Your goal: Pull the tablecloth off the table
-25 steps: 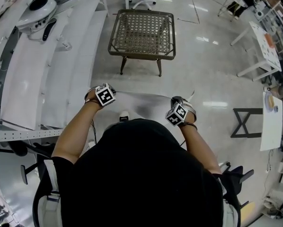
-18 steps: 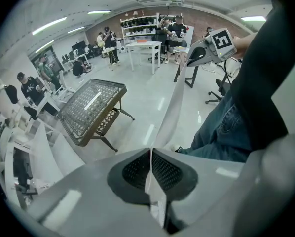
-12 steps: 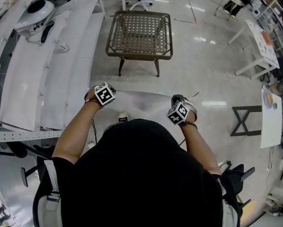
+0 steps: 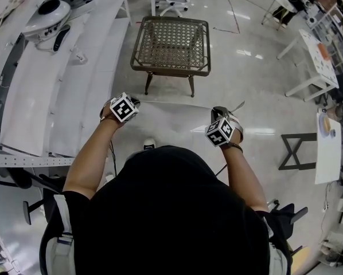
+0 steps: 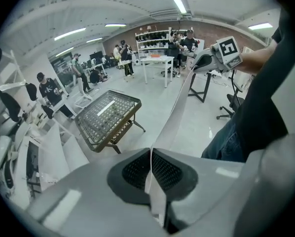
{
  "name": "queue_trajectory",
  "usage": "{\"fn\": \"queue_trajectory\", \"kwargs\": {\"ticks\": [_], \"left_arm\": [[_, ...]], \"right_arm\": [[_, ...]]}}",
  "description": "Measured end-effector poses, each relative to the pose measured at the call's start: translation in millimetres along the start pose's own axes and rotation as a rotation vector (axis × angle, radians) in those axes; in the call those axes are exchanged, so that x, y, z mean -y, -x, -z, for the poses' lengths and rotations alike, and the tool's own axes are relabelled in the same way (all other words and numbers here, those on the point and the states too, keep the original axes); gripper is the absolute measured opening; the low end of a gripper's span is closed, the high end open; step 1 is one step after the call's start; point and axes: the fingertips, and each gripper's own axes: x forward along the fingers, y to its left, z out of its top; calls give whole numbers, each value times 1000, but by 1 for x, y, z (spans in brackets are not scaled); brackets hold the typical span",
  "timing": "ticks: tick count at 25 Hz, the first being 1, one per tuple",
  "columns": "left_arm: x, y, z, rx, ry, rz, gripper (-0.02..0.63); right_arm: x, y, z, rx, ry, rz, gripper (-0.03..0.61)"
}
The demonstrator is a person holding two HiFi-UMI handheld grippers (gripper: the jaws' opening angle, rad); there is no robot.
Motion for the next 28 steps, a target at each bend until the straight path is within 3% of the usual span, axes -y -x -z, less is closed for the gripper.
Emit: {"fn": "queue_trajectory", "kwargs": {"ticks": [9,28], "left_arm": [[-14,26,-24,62,-4,-35,2],[-13,18,-13,42,23,5,2]], "right_arm": [[20,18,-15,35,-12,38,32],[15,11,-14,18,-19,20,32]]}}
